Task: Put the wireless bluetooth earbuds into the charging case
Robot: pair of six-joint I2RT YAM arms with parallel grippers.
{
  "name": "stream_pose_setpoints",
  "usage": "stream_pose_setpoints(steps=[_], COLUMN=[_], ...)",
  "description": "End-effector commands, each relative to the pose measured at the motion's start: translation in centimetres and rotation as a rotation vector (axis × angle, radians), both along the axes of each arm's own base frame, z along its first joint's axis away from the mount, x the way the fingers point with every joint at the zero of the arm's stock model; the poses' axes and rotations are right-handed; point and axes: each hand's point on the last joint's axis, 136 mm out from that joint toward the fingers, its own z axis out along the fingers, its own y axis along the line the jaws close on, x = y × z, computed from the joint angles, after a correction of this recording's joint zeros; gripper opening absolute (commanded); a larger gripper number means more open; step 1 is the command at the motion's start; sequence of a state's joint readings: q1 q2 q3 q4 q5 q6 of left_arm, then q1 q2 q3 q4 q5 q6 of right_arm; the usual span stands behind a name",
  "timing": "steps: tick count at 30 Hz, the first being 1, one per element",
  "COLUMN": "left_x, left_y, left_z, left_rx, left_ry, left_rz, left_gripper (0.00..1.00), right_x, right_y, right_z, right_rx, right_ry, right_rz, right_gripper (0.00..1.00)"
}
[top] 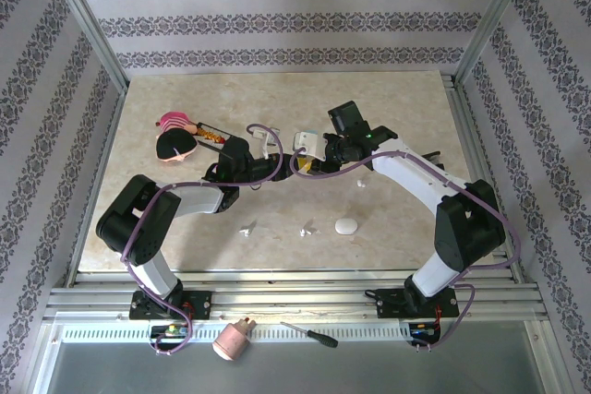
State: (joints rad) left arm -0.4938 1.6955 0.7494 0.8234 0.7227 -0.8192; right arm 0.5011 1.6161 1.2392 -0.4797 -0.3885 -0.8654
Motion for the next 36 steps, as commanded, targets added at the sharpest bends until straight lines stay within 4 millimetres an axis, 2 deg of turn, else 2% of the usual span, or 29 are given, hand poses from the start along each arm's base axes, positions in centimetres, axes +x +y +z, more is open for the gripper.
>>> stream_pose_setpoints(steps=[1,5,8,12,14,19,22,29,32,36], left_x=[-0.6,-2.1,-3.3,-3.7,-4.0,-5.0,-5.5,-6.4,-6.4,-6.2], left_y=[-0.8,-0.7,-0.4,0.5,0.9,1.2,1.2,0.8,0.8,0.7], left_z=[2.0,2.7,3.2,3.6,3.7,5.7,7.3,10.5,11.1,11.5], left_rx=[-0.013,0.026,0.065,0.137,0.173,0.158,0.101,-0.042,-0.076,-0.097], left_ry=[-0.131,-0.283,-0.438,-0.585,-0.668,-0.801,-0.827,-0.847,-0.843,-0.832], left_rz=[-0.047,-0.117,-0.168,-0.177,-0.182,-0.215,-0.237,-0.277,-0.272,-0.263], left_gripper=[0.15,0.12,0.12,0.1,0.07,0.06,0.06,0.06,0.06,0.07], right_x=[-0.7,-1.6,-3.2,-4.6,-4.7,-4.0,-5.1,-6.1,-6.2,-6.2], right_y=[0.6,0.1,0.1,-0.5,-0.7,-1.4,-1.5,-0.9,-0.5,-0.1], right_z=[1.8,3.4,4.7,6.5,7.7,10.5,11.6,12.1,12.3,12.1], right_rx=[0.064,0.171,0.255,0.381,0.454,0.669,0.788,0.851,0.852,0.85], right_ry=[-0.014,0.03,0.079,0.152,0.196,0.343,0.398,0.425,0.452,0.478], right_rz=[0.021,0.022,0.053,0.047,0.007,-0.137,-0.071,0.016,0.049,0.073], right_gripper=[0.52,0.71,0.8,0.83,0.83,0.75,0.69,0.56,0.49,0.35])
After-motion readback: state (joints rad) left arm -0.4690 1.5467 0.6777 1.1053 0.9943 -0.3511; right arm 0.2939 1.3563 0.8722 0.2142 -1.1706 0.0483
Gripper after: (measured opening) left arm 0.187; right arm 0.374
